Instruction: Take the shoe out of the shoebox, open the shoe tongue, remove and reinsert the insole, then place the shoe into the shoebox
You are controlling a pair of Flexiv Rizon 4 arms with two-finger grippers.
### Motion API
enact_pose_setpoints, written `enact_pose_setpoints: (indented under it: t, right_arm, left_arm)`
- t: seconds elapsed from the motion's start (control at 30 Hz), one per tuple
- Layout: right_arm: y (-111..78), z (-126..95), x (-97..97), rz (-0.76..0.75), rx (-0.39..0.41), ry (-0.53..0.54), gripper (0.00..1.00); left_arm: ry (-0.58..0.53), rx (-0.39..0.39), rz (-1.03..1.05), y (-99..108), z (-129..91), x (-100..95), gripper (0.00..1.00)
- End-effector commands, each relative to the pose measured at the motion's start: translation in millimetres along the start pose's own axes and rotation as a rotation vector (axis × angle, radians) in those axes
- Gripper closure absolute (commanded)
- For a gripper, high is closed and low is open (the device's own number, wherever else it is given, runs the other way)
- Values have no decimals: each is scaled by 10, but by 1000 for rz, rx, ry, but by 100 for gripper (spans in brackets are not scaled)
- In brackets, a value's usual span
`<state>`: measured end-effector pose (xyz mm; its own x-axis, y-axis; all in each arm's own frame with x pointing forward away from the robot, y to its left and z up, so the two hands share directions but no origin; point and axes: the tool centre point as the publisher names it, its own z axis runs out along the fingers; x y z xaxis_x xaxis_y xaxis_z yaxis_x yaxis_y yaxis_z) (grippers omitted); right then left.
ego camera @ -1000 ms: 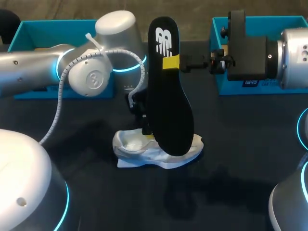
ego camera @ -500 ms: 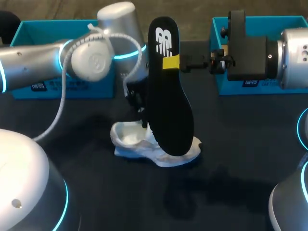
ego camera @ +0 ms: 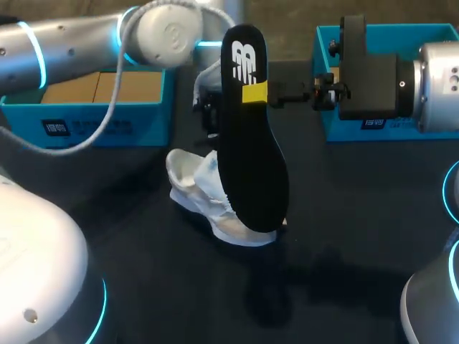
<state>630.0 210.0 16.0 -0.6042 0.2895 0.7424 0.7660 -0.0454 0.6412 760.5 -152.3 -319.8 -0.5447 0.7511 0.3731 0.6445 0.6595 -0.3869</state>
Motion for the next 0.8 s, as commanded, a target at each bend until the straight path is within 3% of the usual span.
enact_pose_setpoints:
  t: [0.03,0.53,0.8]
  right_arm:
    - [4,41,-1,1,-2,1,100]
    - [4,41,-1,1,-2,1,100]
    - [4,41,-1,1,-2,1,100]
  left_arm:
    - [306,-77,291,-58,-110,23,100]
    - [284,-57,301,-55,-83,-5,100]
    - [295,-158,368,9,-89,-151,100]
